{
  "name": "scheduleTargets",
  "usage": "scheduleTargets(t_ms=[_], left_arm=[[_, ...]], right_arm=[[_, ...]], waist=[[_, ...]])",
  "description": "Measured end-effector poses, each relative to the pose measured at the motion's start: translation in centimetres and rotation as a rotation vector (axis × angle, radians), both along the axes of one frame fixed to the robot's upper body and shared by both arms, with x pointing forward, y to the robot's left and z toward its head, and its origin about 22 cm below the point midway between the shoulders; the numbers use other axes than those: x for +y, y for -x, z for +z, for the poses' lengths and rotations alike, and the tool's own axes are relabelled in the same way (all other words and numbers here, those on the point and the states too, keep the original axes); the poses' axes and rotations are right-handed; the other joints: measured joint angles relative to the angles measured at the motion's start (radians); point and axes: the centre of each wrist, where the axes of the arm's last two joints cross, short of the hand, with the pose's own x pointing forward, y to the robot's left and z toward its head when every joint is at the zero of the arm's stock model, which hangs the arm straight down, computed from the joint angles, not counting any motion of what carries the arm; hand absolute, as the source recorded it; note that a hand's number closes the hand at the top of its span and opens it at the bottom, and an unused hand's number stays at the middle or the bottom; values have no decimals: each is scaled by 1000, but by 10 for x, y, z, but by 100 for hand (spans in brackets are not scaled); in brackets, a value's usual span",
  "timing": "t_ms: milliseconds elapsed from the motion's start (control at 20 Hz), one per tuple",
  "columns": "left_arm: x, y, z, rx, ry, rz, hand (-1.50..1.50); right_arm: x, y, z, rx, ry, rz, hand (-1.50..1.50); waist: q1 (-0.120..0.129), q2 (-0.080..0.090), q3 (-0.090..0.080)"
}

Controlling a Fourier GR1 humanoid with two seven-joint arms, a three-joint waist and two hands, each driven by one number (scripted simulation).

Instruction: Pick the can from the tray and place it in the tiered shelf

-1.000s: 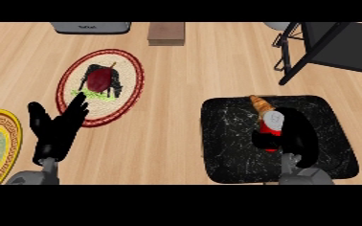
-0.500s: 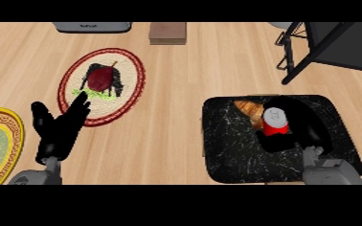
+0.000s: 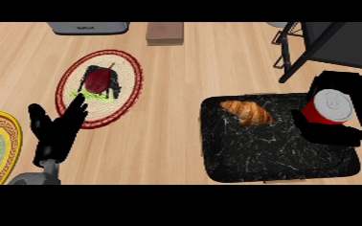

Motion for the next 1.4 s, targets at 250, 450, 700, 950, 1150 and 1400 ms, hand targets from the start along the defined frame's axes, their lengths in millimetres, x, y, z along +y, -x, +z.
scheduleTargets(t_ms=[250, 450, 700, 950, 1150, 1400], left_arm=[[-3, -1, 0, -4, -4, -6, 0], [-7, -1, -2, -13, -8, -18, 0], [-7, -4, -3, -21, -3, -28, 0], [-8, -8, -2, -17, 0, -32, 0], [-3, -8, 4, -4, 2, -37, 0], [-4, -9, 0, -15, 0, -37, 0]], right_arm=[[-21, 13, 64, -106, -4, -83, 150], [-35, 14, 110, -153, -7, -146, 150], [-54, 1, 157, -201, -37, -201, 150], [-84, -18, 189, -219, -63, -266, 150], [-110, -32, 212, -235, -65, -296, 150], [-126, -60, 218, -217, -61, -293, 150]], waist=[[3, 0, 0], [8, 1, 0], [17, 3, 1], [25, 5, 2], [31, 9, -1], [34, 9, 1]])
